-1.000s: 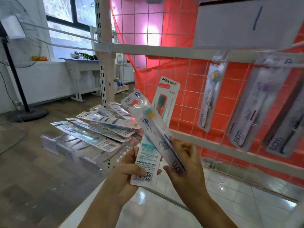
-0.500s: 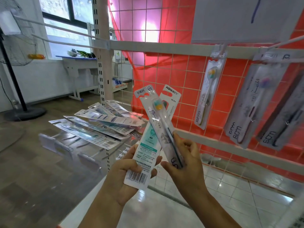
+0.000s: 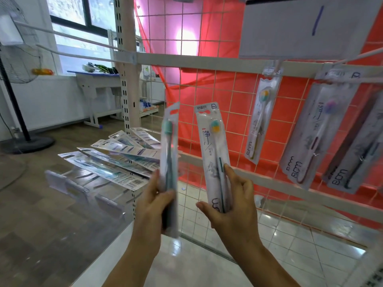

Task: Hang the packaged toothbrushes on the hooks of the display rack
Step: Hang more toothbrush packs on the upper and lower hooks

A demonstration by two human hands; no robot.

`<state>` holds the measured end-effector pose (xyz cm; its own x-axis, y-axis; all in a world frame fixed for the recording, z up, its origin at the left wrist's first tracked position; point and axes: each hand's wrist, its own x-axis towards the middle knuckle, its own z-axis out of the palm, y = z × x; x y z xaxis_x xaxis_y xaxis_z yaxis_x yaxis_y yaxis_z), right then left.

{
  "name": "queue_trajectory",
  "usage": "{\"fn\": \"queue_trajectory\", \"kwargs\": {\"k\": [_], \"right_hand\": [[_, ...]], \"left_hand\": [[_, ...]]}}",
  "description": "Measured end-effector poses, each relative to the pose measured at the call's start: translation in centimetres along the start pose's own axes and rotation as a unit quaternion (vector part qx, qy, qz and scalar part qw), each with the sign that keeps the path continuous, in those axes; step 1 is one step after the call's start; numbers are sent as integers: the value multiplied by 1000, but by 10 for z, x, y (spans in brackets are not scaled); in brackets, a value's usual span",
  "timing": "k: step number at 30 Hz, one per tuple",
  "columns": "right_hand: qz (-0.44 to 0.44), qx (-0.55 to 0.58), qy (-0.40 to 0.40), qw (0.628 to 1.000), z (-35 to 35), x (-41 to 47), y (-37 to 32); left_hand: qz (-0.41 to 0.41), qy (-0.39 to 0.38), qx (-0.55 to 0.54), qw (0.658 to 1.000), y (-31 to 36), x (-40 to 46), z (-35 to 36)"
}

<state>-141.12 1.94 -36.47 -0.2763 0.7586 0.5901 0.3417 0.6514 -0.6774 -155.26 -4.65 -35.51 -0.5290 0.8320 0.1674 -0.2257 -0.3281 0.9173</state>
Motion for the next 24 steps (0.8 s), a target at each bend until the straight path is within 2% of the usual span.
{"fn": "queue_trajectory", "kwargs": {"k": [1, 3, 6, 10, 14, 24], "right_hand": [[-3, 0, 8, 1000, 0, -1, 1], [-7, 1, 24, 1000, 0, -3, 4], [-1, -11, 39, 999, 0, -9, 8], [-2, -53, 58, 997, 0, -18, 14], [6, -62, 68, 996, -7, -27, 15], [35, -52, 107, 992, -46, -43, 25]], "left_hand": [[35, 17, 77, 996, -2, -1, -1], [85, 28, 160, 983, -4, -5, 1], [122, 3, 195, 973, -13, -10, 5], [140, -2, 205, 969, -18, -18, 10], [139, -4, 204, 969, -25, -22, 20], [139, -62, 199, 968, -40, -35, 58]]}}
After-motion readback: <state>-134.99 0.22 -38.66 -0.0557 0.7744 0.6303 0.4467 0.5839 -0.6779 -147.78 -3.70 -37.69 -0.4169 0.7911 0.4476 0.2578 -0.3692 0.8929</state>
